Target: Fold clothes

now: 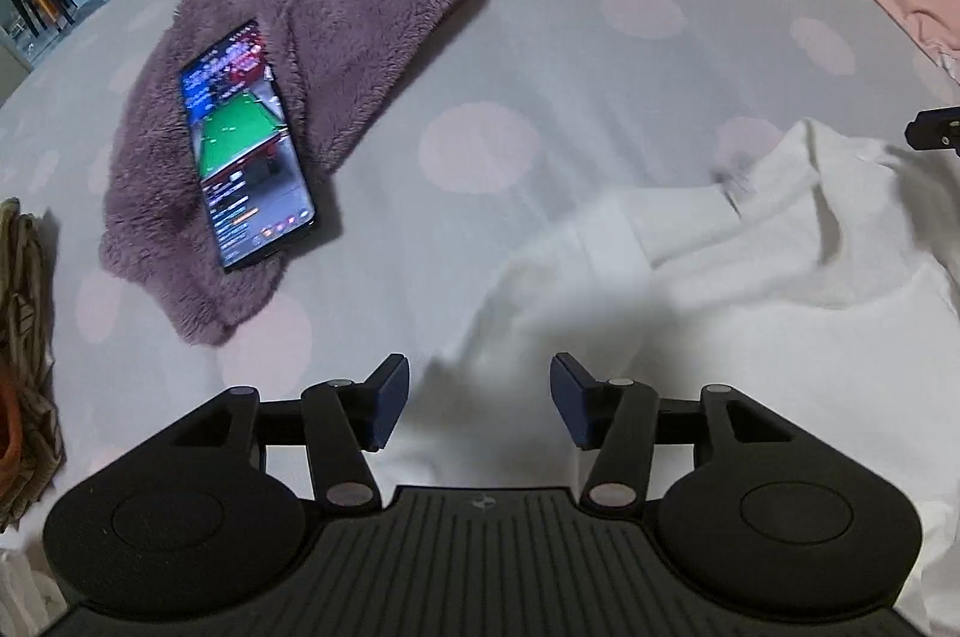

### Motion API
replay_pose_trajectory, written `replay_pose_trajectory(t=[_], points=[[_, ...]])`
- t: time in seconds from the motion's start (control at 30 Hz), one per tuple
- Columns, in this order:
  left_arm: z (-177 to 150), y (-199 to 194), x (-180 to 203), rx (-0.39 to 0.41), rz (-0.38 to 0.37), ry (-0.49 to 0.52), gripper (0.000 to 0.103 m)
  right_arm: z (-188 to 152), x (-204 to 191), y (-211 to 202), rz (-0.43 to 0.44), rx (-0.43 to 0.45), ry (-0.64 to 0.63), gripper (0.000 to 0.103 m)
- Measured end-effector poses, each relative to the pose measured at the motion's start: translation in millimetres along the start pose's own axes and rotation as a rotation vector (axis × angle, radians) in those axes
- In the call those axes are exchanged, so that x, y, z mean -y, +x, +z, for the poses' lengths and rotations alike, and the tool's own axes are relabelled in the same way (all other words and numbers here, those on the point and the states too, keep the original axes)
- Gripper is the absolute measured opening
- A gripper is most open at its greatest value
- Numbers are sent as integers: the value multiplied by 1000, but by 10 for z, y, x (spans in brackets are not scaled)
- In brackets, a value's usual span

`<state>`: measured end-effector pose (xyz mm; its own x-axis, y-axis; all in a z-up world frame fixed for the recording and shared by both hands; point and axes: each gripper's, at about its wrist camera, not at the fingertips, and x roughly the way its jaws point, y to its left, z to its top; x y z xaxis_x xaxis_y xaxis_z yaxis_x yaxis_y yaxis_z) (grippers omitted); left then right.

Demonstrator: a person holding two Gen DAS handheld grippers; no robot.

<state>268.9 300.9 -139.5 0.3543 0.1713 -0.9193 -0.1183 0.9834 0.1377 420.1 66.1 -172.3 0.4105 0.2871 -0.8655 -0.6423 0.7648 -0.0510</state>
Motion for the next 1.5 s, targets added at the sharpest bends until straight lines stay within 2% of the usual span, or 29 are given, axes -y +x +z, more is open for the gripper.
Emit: replay_pose_trajectory(t=[0.2,0.33,0.4,0.5,0.6,0.7,0.97,1.13,1.23,1.4,1.5], points=[[-750,-533,-4,51,-93,-40,50,-318,182,-469,40,58,113,16],[-1348,-777,37,43,-123,-103,50,-764,155,-940,70,90,159,17],[-1592,-885,106,29,-136,-155,50,-1056,77,-1166,85,93,162,25],[-1888,-1136,301,25,-152,-195,50,-1442,-100,-1437,104,93,130,27],[-2153,-1431,474,57,-161,-177,50,-1801,-298,-1684,121,93,84,27],[-2334,-1630,580,68,-102,-144,50,-2022,-484,-1939,143,116,29,27],[-2714,-1541,460,77,-178,-188,54,-2302,-787,-2460,156,126,-3,29],[-2952,-1468,377,81,-231,-219,54,-2372,-906,-2667,100,126,65,30],[-3095,-1424,328,84,-263,-237,54,-2464,-1009,-2917,25,138,125,30],[-3194,-1456,326,124,-343,-159,54,-2560,-1229,-3399,-107,160,168,33],[-3248,-1431,253,122,-374,-146,54,-2516,-1352,-3536,-159,170,175,33]])
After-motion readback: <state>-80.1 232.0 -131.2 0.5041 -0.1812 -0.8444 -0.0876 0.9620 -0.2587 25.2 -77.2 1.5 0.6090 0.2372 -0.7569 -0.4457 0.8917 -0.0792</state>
